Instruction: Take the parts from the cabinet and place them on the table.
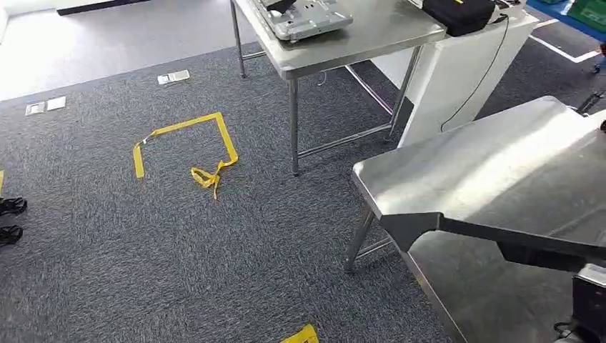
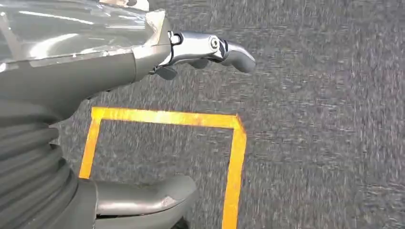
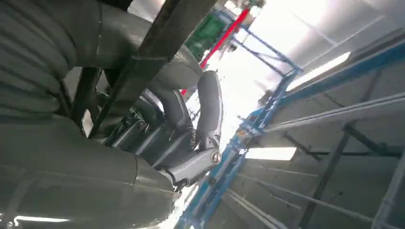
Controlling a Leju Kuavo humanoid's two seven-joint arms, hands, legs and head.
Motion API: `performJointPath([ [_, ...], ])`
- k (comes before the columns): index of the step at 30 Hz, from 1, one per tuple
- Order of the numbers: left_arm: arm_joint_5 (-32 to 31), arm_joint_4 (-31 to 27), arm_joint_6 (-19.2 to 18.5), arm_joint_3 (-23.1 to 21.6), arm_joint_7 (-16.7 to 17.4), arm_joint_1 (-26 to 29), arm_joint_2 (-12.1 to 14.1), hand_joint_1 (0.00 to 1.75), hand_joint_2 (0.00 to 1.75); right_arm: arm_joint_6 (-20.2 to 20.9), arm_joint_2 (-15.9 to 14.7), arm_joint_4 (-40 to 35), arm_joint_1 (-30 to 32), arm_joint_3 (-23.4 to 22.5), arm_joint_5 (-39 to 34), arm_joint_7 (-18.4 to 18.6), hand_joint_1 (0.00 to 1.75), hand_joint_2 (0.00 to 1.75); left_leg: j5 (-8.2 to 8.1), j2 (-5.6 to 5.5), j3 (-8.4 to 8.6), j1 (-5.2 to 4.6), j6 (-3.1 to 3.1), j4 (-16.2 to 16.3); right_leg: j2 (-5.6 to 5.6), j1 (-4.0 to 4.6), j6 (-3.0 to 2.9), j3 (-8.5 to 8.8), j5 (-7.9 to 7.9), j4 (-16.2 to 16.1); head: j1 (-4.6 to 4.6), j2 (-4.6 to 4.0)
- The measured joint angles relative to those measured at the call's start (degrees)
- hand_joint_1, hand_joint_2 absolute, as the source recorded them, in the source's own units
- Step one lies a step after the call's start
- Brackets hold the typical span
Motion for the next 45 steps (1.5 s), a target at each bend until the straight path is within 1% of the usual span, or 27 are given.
performJointPath([
  [1,-0.07,0.00,-0.04,0.00,0.00,0.05,0.00,0.00,1.75,-0.40,0.09,-0.02,0.01,-0.36,0.76,0.31,1.75,1.75,0.06,0.59,0.09,-0.09,0.28,-0.25,-3.27,0.36,-0.21,-1.15,-1.49,2.32,0.22,0.00],
  [2,-0.09,0.00,-0.06,0.02,0.00,0.17,0.04,0.00,1.75,-0.57,0.20,-0.02,0.03,-0.49,1.35,0.40,1.75,1.75,0.07,1.53,0.05,-0.17,0.34,-0.25,-4.54,0.38,-0.44,-3.16,-3.64,6.49,0.39,0.00],
  [5,-0.59,0.00,-0.59,0.02,0.09,0.33,-0.02,0.00,1.75,-0.92,0.77,-0.02,1.03,-1.25,3.92,1.31,1.75,1.75,-0.03,4.23,-0.17,-0.25,0.43,-0.24,-5.01,0.02,0.03,-8.33,-7.38,17.50,0.39,0.00],
  [6,-0.70,0.00,-0.92,0.02,0.22,0.31,-0.07,0.00,1.75,-0.96,0.96,-0.02,1.29,-1.73,4.71,1.75,1.75,1.75,-0.08,5.00,-0.19,-0.22,0.35,-0.24,-5.15,-0.17,0.60,-7.59,-6.76,16.25,0.35,0.00],
  [8,-1.20,0.00,-1.87,0.04,0.42,0.31,-0.20,0.00,1.75,-1.03,1.20,-0.02,1.50,-2.75,6.82,2.99,1.75,1.75,-0.32,6.51,-0.01,-0.12,-0.01,-0.19,-6.44,-0.62,2.19,-1.79,-3.33,6.20,0.35,0.00],
  [9,-1.35,0.00,-2.31,0.04,0.48,0.30,-0.26,0.00,1.75,-1.01,1.31,0.02,1.51,-3.18,7.49,3.46,1.75,1.75,-0.51,7.09,0.20,-0.20,-0.32,-0.04,-8.62,-0.74,2.66,1.39,-2.02,0.99,0.41,0.00],
  [10,-1.68,0.00,-2.58,0.02,0.59,0.31,-0.11,0.00,1.75,-1.03,1.49,0.17,1.44,-3.72,8.03,3.98,1.75,1.75,-1.01,7.62,0.31,-0.92,-0.84,0.26,-12.04,-0.50,2.18,2.62,-1.60,-1.25,0.52,0.00],
  [14,-2.77,-0.04,-4.22,0.02,1.25,0.23,-0.13,0.00,1.75,-0.99,1.86,1.07,1.85,-5.29,9.47,5.55,1.75,1.75,-1.58,10.37,1.25,-0.68,-1.74,0.22,-8.68,-0.22,0.38,2.55,-1.01,-1.02,-0.11,0.00],
  [15,-3.06,-0.07,-4.44,0.02,1.22,0.12,-0.13,0.00,1.75,-0.90,1.90,1.29,1.93,-5.73,9.67,5.95,1.75,1.75,-2.23,8.20,1.08,-0.14,-2.39,0.84,-7.98,-1.15,-0.19,2.58,-0.75,-1.17,-0.11,0.00],
  [16,-3.17,-0.04,-4.70,0.00,1.22,0.16,-0.09,0.00,1.75,-0.68,1.90,1.59,1.70,-6.23,9.82,6.34,1.75,1.75,-3.82,4.93,0.24,-0.04,-2.48,2.82,-7.34,-1.05,-0.49,2.48,-0.75,-1.16,-0.18,0.00],
  [17,-3.34,-0.04,-4.92,0.00,1.22,0.26,-0.13,0.00,1.75,-0.40,1.92,2.08,1.40,-6.45,9.82,6.60,1.75,1.75,-6.30,3.17,-1.47,0.02,-2.48,6.73,-6.75,-0.93,-1.27,2.40,-0.65,-1.15,-0.29,0.00],
  [19,-3.69,-0.04,-4.96,-0.02,1.14,0.47,-0.17,0.00,1.75,0.06,2.10,3.12,1.27,-6.71,9.87,7.04,1.75,1.75,-10.52,2.13,-6.22,0.04,-2.52,16.47,-5.24,-0.62,-1.37,2.28,-0.68,-1.13,-0.33,0.00],
  [20,-3.96,-0.04,-4.92,-0.02,1.07,0.49,-0.18,0.00,1.75,0.09,2.12,3.76,1.27,-7.07,9.84,7.39,1.75,1.75,-10.83,2.06,-7.80,0.06,-2.48,19.18,-4.42,-0.50,-1.52,2.29,-0.58,-1.11,-0.27,0.00],
  [23,-5.61,-0.04,-3.52,-0.09,1.26,0.68,-0.13,0.00,1.75,0.78,2.08,5.11,1.09,-8.02,9.41,7.87,1.75,1.75,-4.52,1.74,-4.55,0.25,-2.11,11.04,-1.99,-0.55,-1.46,2.46,-0.56,-1.02,-0.31,0.00],
  [24,-6.06,-0.04,-3.21,-0.15,1.53,0.64,-0.04,0.00,1.75,0.98,2.01,5.53,1.02,-8.22,9.30,7.94,1.75,1.75,-1.97,0.65,-2.07,0.44,-1.99,5.86,-1.30,-0.60,-1.42,2.56,-0.56,-0.99,-0.31,0.00],
  [25,-6.25,0.00,-2.95,-0.24,1.82,0.65,0.02,0.00,1.75,1.09,1.92,6.10,0.85,-8.49,9.21,7.96,1.75,1.75,-1.42,-2.57,-0.42,0.83,-1.86,2.18,-0.69,-0.59,-1.28,2.40,-0.50,-0.92,-0.29,0.00],
  [26,-6.47,0.00,-2.93,-0.35,1.95,0.62,0.07,0.00,1.75,1.09,1.79,6.68,0.51,-8.70,9.10,8.02,1.75,1.75,-1.50,-2.43,-0.39,0.70,-2.05,1.60,0.05,0.03,-0.85,2.03,-0.48,-0.66,-0.22,0.00],
  [29,-7.02,0.00,-3.06,-0.66,2.03,0.59,0.13,0.00,1.75,1.09,1.33,8.20,0.25,-9.14,8.93,8.15,1.75,1.75,-1.12,-0.44,-0.42,-0.06,-1.21,1.53,1.84,-0.56,0.51,1.44,0.39,-1.45,-0.29,0.00],
  [30,-7.21,0.00,-3.30,-0.70,2.03,0.58,-0.04,0.00,1.75,1.09,1.05,8.64,0.22,-9.47,8.90,8.18,1.75,1.75,-0.47,0.63,-0.30,0.66,-0.38,0.66,1.70,-0.24,0.89,1.04,0.12,-0.52,-0.20,0.00],
  [31,-7.34,0.00,-3.67,-0.81,1.99,0.50,0.15,0.00,1.75,1.09,0.90,9.24,0.10,-9.75,8.88,8.20,1.75,1.75,-0.32,0.99,-0.20,0.30,-0.03,0.46,-1.42,-0.11,0.65,-0.05,-0.75,1.06,-0.18,0.00],
  [33,-7.63,0.00,-4.37,-0.90,1.99,0.61,0.28,0.00,1.75,1.13,0.42,10.19,-0.87,-9.99,8.88,8.31,1.75,1.75,-0.23,2.54,-0.41,0.08,0.32,0.46,-4.40,0.17,-0.06,-3.84,-4.56,8.99,0.39,0.00],
  [35,-8.15,0.00,-4.63,-1.01,1.70,0.76,0.35,0.00,1.75,1.24,0.26,11.30,-0.91,-9.99,8.93,8.48,1.75,1.75,-0.26,4.07,-0.63,-0.13,0.36,0.50,-4.98,0.05,-0.08,-7.51,-7.38,17.09,0.43,0.00],
  [36,-8.48,0.00,-4.09,-1.09,1.16,0.79,0.44,0.00,1.75,1.37,0.16,12.02,-0.94,-9.99,9.03,8.74,1.75,1.75,-0.26,4.77,-0.65,-0.13,0.35,0.50,-5.10,-0.08,0.35,-7.47,-7.13,17.20,0.37,0.00],
  [38,-9.05,0.00,-2.73,-1.22,0.31,0.75,0.39,0.00,1.75,2.01,-0.37,12.98,-1.26,-9.99,9.93,9.11,1.75,1.75,-0.37,6.06,-0.58,-0.06,0.19,0.54,-5.88,-0.45,1.66,-3.33,-4.28,9.83,0.41,0.00],
  [40,-9.49,0.00,-2.25,-1.62,0.00,0.71,0.44,0.00,1.75,2.18,-0.92,13.90,-2.20,-9.97,10.90,9.88,1.75,1.75,-0.72,7.29,-0.28,-0.25,-0.40,0.83,-10.37,-0.69,2.40,2.79,-1.47,-1.24,0.46,0.00],
  [42,-10.05,0.00,-1.81,-1.97,-0.35,0.70,0.61,0.00,1.75,2.75,-1.35,15.27,-3.22,-9.91,11.72,10.65,1.75,1.75,-1.23,8.30,-0.15,-0.77,-1.18,0.89,-9.46,-0.09,1.06,2.85,-1.06,-1.04,0.24,0.00],
  [45,-10.32,-0.02,-1.77,-2.27,-1.01,0.36,0.57,0.00,1.75,3.36,-2.41,17.42,-4.63,-9.91,12.53,11.39,1.75,1.75,-1.55,9.90,0.27,-0.58,-1.73,0.91,-7.38,-0.56,0.21,2.56,-0.73,-1.11,0.24,0.00],
])
